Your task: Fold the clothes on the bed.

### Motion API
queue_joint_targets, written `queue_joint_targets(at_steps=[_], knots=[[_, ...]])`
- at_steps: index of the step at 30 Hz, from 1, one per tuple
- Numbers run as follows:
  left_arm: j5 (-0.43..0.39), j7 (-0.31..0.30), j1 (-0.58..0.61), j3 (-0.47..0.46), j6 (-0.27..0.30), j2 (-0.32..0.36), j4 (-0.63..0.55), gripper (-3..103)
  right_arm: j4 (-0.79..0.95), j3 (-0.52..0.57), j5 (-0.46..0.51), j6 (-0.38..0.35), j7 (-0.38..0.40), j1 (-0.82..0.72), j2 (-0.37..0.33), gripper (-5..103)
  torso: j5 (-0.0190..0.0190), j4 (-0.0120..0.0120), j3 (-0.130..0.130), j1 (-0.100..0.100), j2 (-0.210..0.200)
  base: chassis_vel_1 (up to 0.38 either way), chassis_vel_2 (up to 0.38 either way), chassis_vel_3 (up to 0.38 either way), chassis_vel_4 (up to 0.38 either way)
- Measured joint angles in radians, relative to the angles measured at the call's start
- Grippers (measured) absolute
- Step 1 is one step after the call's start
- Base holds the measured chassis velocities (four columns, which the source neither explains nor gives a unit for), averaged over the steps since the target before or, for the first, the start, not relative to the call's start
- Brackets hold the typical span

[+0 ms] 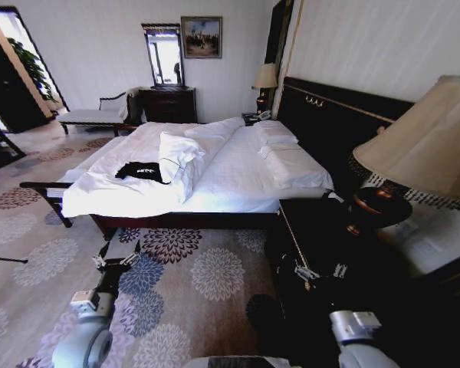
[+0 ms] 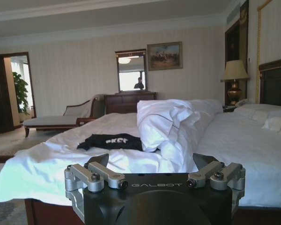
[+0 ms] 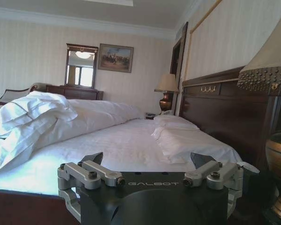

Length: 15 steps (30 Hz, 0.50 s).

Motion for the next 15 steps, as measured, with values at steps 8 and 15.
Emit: queue_joint_targets(at_steps=[8, 15], knots=[[0.037, 0.007, 0.02, 0.048, -0.013, -0.022, 0.006, 100, -0.003, -0.022, -0.034, 0.025, -0.002, -0.024, 0.034, 100, -0.0001, -0.0001, 0.0, 0.0, 0.0, 0.0, 0.0, 0.0, 0.0], [0.039, 0.007, 0.022, 0.052, -0.013, -0.018, 0.004, 100, -0.007, -0.023, -0.034, 0.024, 0.006, -0.019, 0.046, 100, 0.0, -0.0001, 0.0, 0.0, 0.0, 0.0, 0.0, 0.0, 0.0]])
